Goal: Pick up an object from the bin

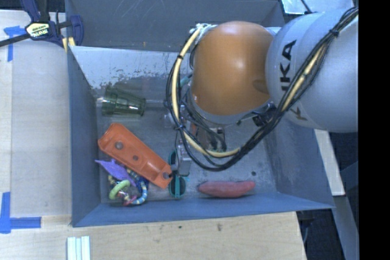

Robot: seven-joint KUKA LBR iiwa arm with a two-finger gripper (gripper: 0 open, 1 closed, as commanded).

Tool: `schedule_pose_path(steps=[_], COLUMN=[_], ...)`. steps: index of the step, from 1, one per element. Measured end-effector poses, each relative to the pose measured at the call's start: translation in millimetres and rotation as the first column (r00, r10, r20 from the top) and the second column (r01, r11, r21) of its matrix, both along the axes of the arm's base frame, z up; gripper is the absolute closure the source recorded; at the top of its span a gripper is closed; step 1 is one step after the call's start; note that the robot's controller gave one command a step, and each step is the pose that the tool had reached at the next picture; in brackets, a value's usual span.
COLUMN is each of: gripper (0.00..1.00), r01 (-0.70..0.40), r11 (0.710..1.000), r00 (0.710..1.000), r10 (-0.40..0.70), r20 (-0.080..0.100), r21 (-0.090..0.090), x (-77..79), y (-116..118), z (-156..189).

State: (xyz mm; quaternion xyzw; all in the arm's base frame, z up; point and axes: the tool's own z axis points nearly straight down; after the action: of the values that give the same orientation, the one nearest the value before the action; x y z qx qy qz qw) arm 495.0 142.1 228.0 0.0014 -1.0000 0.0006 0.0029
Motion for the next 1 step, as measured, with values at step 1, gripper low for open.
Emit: schedule_pose_path(steps=[1], gripper=[0.00], r01=[0.002], r11=[1.000], r00=[1.000], r10=[-0.002], r20=[0.005], r21=[0.001], x=[0.6], y=[-0.5], z=[2.9])
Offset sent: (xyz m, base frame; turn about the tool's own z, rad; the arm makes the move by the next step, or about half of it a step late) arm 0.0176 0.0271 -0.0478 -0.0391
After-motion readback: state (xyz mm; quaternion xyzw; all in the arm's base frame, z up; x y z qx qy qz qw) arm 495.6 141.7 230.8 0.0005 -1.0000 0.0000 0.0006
